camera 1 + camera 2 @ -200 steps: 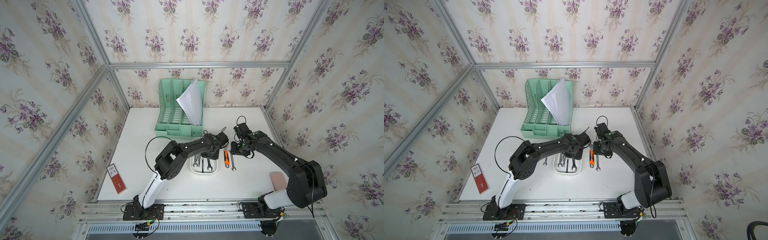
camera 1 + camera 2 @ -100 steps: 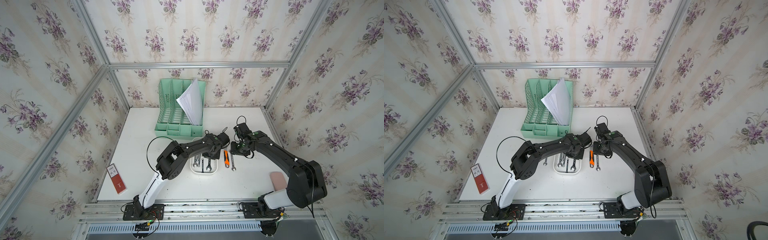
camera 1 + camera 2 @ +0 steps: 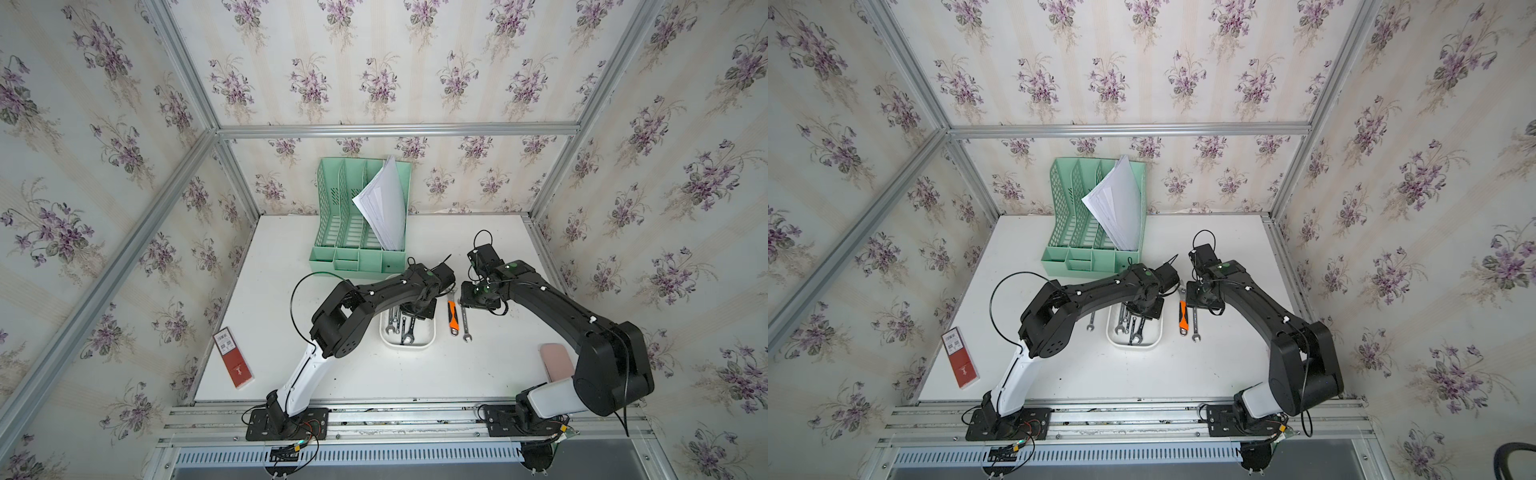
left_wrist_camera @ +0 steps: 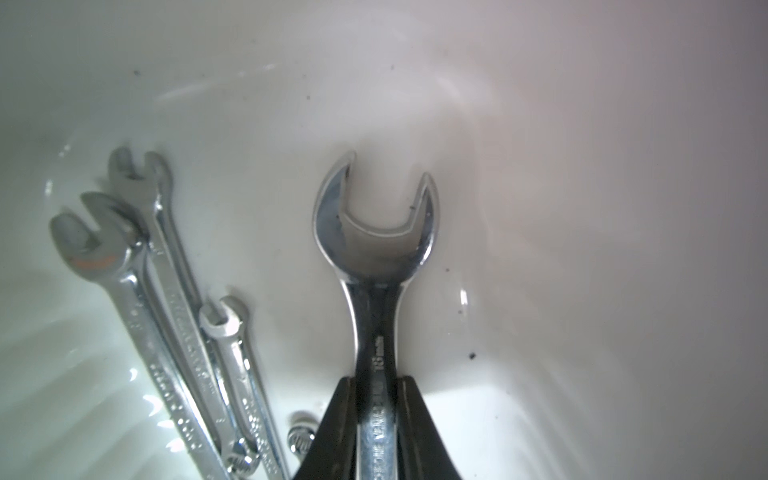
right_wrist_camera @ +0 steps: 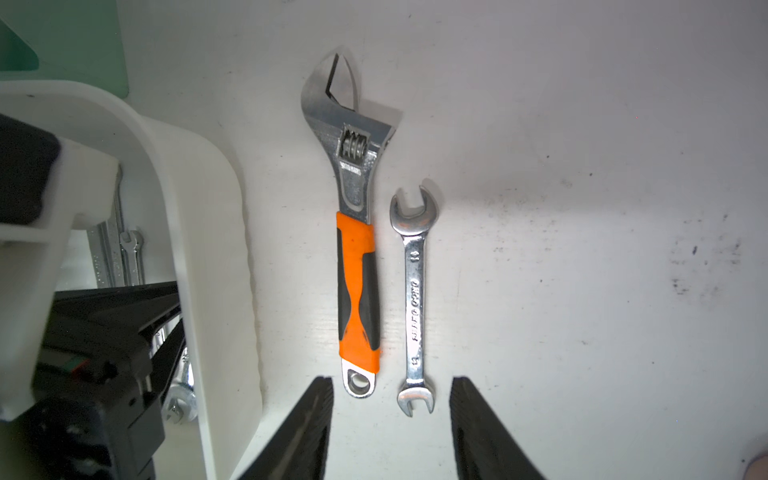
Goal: Take out the wrench from the storage box
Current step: Pick up the wrench from the storage box, then place the wrench at the center of the board.
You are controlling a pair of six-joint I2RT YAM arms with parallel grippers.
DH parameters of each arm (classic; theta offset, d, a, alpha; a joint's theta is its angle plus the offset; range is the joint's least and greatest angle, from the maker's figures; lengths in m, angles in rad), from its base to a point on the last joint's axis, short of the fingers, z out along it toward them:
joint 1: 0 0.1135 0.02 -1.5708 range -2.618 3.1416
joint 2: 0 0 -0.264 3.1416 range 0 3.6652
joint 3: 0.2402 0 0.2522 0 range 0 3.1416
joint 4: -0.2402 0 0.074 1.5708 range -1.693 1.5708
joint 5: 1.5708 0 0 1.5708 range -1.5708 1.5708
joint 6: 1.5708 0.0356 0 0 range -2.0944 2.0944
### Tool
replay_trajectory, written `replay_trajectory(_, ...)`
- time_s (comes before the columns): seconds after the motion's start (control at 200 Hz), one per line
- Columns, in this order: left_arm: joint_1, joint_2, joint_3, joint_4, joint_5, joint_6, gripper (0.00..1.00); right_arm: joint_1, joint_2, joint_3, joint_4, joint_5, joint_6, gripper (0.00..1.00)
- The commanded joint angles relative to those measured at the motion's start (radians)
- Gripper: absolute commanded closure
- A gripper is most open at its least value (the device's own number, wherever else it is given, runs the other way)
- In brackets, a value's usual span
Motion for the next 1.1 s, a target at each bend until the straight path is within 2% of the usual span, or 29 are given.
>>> replay_trajectory(0.0,0.006,-0.028,0.007,-0.033,-0.004,0.017,0.8,0.001,-0.004,0.007,-0.013,0.007,-0.009,0.49)
replay_trajectory(0.43,0.044,-0.112,0.043,-0.079,-0.02,0.038,0.8,0.001,-0.02,-0.001,-0.014,0.009,-0.008,0.49)
replay_trajectory(0.634,0.085,-0.201,0.022,-0.101,-0.022,0.052,0.79,0.001,-0.02,-0.004,-0.012,0.007,-0.006,0.49)
replay_trajectory(0.794,0.142,-0.298,-0.057,-0.096,-0.03,0.069,0.79,0.001,-0.019,-0.004,-0.007,0.0,-0.005,0.49)
replay_trajectory(1.094,0.254,-0.438,-0.288,-0.012,-0.037,0.108,0.79,0.0,-0.02,0.006,-0.007,-0.017,-0.003,0.49)
